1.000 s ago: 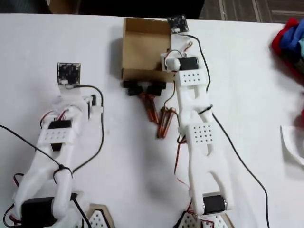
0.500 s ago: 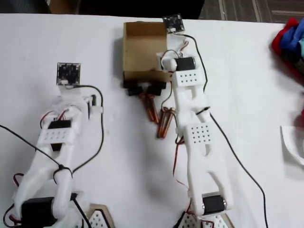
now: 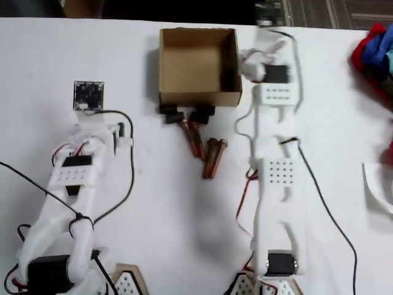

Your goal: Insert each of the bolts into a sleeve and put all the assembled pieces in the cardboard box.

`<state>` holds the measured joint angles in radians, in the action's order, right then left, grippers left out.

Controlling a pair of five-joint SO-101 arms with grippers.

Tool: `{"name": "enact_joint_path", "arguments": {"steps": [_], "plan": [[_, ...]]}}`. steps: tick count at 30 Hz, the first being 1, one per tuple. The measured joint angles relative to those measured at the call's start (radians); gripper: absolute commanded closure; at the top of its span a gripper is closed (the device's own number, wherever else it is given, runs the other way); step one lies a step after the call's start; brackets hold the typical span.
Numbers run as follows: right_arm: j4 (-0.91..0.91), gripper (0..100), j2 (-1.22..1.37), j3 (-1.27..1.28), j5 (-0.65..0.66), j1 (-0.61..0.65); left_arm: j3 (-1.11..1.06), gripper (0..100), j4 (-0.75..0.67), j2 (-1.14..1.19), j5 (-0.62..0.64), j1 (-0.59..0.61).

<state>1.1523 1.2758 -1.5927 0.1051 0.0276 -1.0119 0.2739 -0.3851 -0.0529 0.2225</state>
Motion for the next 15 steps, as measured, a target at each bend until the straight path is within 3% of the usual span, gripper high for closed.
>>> {"name": "enact_joint_path", "arguments": {"steps": [5, 15], "plan": [[0.0, 97.8, 0.032, 0.041, 0.0, -0.044, 0.0, 79, 0.0, 0.0, 0.0, 0.0], [0.002, 97.8, 0.164, 0.043, 0.0, -0.005, 0.0, 79, 0.0, 0.0, 0.0, 0.0]]}}
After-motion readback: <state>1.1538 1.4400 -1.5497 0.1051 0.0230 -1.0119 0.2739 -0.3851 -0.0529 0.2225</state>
